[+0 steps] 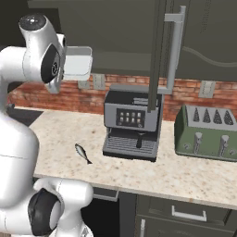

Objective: Retrieve the tupperware from the cabinet, then place the raw meat into the tupperware to avoid contamination.

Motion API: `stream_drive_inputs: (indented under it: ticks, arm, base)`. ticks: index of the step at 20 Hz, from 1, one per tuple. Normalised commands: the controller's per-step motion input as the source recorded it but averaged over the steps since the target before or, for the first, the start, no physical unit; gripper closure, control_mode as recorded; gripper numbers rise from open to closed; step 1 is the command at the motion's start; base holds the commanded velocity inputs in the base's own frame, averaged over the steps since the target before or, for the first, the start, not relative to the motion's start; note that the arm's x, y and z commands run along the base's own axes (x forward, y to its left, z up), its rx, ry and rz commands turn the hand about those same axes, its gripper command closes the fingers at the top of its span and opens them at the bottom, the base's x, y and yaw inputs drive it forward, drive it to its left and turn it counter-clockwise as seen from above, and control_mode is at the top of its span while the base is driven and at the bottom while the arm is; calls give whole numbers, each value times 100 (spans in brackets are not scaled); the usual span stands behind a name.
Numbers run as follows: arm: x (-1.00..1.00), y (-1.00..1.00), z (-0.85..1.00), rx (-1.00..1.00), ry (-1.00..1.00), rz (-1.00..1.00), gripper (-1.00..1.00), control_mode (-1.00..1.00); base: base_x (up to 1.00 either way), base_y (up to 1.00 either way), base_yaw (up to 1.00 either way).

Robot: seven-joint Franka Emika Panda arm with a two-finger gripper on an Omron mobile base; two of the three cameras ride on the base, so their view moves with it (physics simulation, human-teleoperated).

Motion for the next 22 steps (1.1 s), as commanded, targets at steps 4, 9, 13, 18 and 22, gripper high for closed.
stream_drive_inputs:
  ticks: [4, 9, 13, 18, 22]
  arm:
    - [-50, 8, -30, 1, 8, 9, 100, -100]
    - [-36, 4, -29, 0, 10, 9, 100, -100]
    - [-32, 1, -31, 0, 16, 10, 100, -100]
    - [-35, 5, -31, -3, 19, 9, 100, -100]
    - [-29, 3, -35, -3, 20, 9, 100, -100]
  base:
    - [0, 0, 0]
    - [0, 0, 0]
    - [0, 0, 0]
    - [0, 0, 0]
    - [0, 0, 0]
